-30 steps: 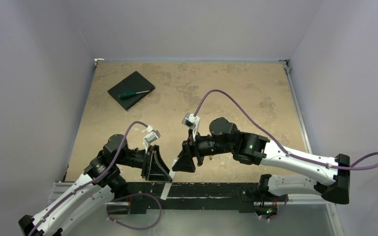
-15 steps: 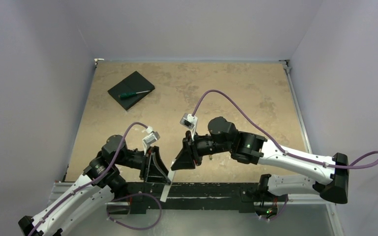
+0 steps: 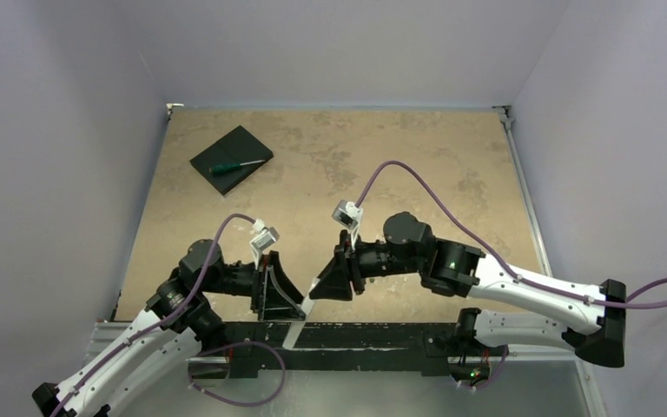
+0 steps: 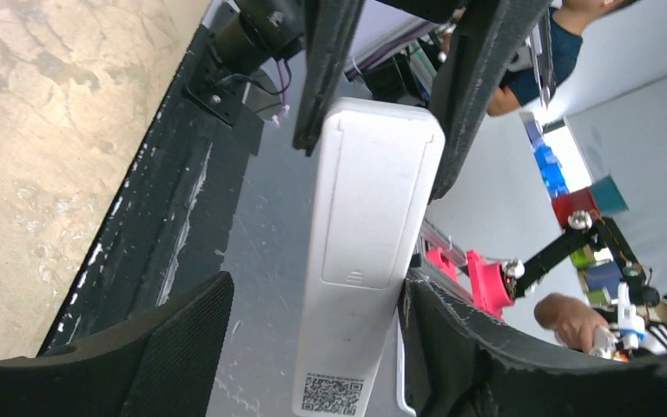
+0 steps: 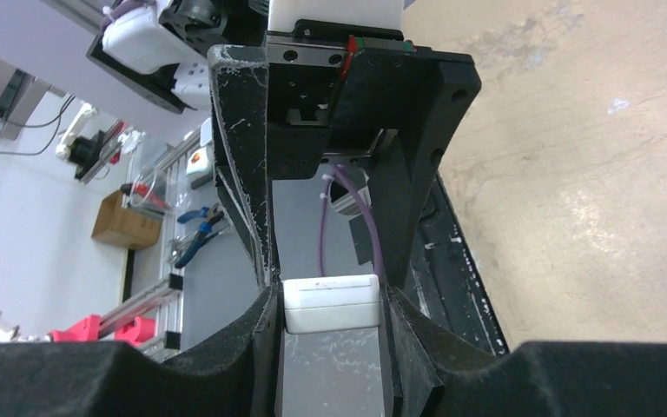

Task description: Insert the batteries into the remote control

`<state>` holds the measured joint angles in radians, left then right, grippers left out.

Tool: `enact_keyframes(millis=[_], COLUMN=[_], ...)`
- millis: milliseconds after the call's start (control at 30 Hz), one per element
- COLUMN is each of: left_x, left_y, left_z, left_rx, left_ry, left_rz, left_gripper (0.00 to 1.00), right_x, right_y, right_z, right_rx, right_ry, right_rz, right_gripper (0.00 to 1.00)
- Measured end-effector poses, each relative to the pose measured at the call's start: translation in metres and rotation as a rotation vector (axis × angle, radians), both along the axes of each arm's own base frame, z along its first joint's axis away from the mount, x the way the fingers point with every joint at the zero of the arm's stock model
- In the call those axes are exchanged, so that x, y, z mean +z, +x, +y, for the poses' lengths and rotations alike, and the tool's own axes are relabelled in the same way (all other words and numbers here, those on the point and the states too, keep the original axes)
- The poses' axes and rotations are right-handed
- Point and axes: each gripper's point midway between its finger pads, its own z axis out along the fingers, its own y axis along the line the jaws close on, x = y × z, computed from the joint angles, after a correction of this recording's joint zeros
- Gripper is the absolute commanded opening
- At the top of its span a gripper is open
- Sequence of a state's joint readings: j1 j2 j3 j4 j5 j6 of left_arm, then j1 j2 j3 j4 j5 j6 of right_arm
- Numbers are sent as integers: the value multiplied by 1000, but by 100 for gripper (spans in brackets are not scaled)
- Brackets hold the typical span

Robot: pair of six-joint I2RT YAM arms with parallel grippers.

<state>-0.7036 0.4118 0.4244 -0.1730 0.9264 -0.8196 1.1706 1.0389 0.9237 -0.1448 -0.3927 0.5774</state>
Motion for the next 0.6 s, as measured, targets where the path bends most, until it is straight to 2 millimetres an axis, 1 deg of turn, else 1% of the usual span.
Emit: enact_keyframes(millis=[33,133,167,433,600], left_x=[-1,-2,-2,2,4], left_y=[3,13,17,49,69], left_z=[-1,-2,-3,-2,5], left_rx=[18,78,102,324,480], left_ry=[3,11,14,7,-7], left_rz=[2,5,9,75,146], left_gripper=[75,89,91,96,99], right_x=[1,4,5,14,16], right_y=[1,6,7,28,35], right_z=[-2,-9,-12,-40,-52], right_rx=[-10,-53,-70,-243,-310], right_ry=[4,8,10,0,-9], right_rz=[-6,-21,-26,-75,-91], right_gripper=[0,0,0,0,0])
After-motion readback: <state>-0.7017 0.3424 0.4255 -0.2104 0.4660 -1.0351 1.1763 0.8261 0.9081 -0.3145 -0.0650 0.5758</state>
